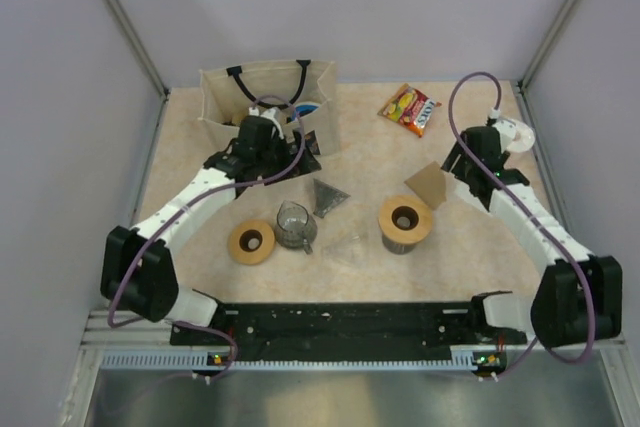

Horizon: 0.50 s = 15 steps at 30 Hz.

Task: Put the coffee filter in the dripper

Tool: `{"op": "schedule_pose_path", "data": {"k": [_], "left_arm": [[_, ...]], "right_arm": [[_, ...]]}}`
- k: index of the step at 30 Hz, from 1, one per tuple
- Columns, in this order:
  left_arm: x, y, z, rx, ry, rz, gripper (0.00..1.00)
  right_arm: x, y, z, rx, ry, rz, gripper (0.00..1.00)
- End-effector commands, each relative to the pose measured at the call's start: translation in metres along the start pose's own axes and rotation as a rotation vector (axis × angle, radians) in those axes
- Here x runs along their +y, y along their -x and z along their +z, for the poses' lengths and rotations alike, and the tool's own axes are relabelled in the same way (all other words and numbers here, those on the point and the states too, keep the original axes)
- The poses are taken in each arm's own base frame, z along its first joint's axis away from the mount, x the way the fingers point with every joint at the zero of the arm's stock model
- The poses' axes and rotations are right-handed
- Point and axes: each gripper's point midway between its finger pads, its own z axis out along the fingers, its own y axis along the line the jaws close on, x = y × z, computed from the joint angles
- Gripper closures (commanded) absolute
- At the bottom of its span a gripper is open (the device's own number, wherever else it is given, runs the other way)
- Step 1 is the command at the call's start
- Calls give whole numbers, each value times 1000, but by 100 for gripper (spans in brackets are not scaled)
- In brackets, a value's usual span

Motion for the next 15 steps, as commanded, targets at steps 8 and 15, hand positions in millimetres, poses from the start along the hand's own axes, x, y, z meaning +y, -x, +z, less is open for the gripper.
{"op": "schedule_pose_path", "data": {"k": [8, 15], "left_arm": [[-9, -9, 44, 150, 256, 59, 7], [6, -25, 65, 223, 323, 32, 12]], "right_arm": [[-38, 39, -54, -262, -71, 43, 31], [-47, 45, -67, -314, -81, 49, 30]]}}
